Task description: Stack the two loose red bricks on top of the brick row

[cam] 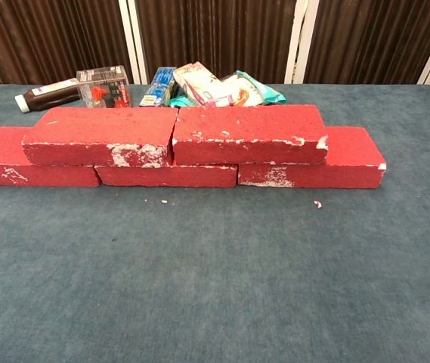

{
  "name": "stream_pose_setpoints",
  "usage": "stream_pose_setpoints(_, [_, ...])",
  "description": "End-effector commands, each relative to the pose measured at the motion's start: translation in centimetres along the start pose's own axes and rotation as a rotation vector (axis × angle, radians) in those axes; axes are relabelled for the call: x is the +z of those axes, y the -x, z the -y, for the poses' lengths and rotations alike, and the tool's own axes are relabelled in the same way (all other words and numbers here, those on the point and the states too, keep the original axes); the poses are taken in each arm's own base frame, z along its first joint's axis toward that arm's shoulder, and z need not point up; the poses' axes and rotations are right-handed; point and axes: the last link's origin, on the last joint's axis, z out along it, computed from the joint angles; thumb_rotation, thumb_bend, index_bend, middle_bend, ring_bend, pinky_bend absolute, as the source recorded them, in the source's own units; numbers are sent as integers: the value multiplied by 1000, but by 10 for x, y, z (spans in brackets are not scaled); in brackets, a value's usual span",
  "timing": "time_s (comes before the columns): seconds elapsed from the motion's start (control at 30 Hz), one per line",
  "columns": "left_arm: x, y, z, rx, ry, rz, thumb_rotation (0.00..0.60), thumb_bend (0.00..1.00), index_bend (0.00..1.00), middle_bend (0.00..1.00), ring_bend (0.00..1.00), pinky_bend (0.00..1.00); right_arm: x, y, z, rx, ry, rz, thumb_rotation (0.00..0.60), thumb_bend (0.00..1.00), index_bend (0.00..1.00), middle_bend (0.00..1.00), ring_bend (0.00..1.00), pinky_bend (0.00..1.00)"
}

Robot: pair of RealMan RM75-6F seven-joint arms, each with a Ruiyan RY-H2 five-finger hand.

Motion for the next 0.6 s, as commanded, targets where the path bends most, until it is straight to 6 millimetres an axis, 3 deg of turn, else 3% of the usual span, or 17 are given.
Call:
stream_pose_setpoints(0.03, [0, 0, -3, 6, 27, -6, 600, 199, 0, 0, 0, 0, -25, 13, -48, -64, 186, 36, 600, 201, 164, 73, 5, 0])
stream_pose_setpoints(0.17, [-1, 0, -6, 7, 81, -24, 600, 199, 0, 0, 0, 0, -22, 18, -60, -104, 249, 25, 600, 197, 119, 49, 0, 0])
stream_pose_setpoints(0.6, [-1, 5, -11, 8, 159, -19, 600, 202, 0, 0, 0, 0, -23, 16, -60, -71, 270, 34, 600, 175, 102, 43, 0, 0])
